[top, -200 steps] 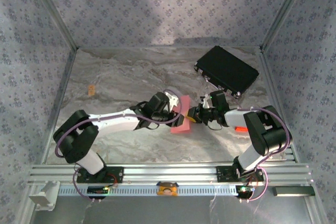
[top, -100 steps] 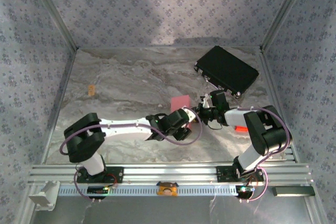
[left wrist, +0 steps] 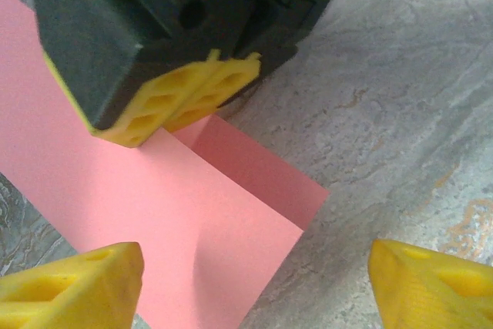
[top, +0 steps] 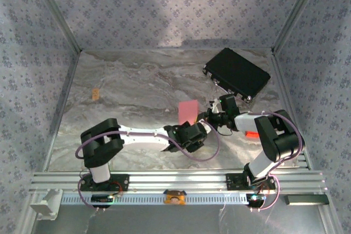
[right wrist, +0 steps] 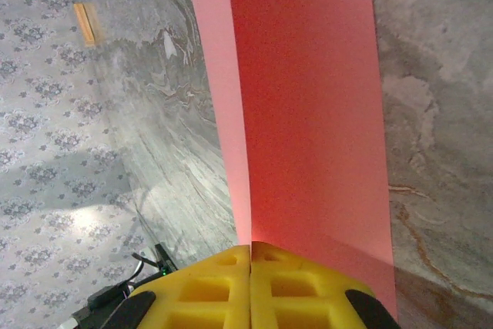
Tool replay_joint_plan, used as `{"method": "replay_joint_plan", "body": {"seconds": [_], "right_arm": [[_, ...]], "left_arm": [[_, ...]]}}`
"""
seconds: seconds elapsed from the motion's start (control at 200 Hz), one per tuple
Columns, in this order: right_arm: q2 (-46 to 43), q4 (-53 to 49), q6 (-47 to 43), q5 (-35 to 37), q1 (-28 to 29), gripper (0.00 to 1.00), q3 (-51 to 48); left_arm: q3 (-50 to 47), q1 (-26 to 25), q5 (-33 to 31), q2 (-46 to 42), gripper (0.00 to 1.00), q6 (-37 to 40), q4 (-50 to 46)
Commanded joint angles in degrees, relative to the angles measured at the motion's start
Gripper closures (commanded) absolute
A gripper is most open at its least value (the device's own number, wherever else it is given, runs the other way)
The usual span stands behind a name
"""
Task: Fold a paper plane with a square sheet of paper (pick it up from the middle)
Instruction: Fold the triangle a second time at the center of the table.
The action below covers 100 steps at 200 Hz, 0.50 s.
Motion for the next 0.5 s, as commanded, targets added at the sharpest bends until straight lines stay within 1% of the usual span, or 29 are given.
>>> {"method": "replay_joint_plan", "body": {"seconds": [0.0,0.17,0.19,0.225,0.4,0.495], "right_arm": [[0.5,-1.3,-0.6,0.3,-0.5,0.92,1.3],[0.4,-1.3,-0.5,0.2,-0.4,0.92,1.3],[0.4,-1.3,-0.5,0.2,-0.4,0.92,1.3],[0.4,-1.3,-0.5,0.2,-0.4,0.92,1.3],[0.4,-1.3,-0.5,0.1,-0.4,0.92,1.4],[0.4,-1.4,-0.5,0.2,-0.5,0.92,1.4]], "left_arm": [[1.9,-1.5,-2.2,-0.1,0.17,1.7,-1.4],[1.2,-1.7,-2.9,0.4,0.14,1.3,-1.3],[1.4,-1.7,-3.1,0.5,0.09,1.2,-1.4],[1.6,-1.7,-3.6,0.8,0.07,1.0,-1.4],[2.3,-1.6,-7.5,1.5,0.08,0.7,-1.1],[2.4,-1.5,-8.0,2.0,0.12,1.1,-1.1]]}}
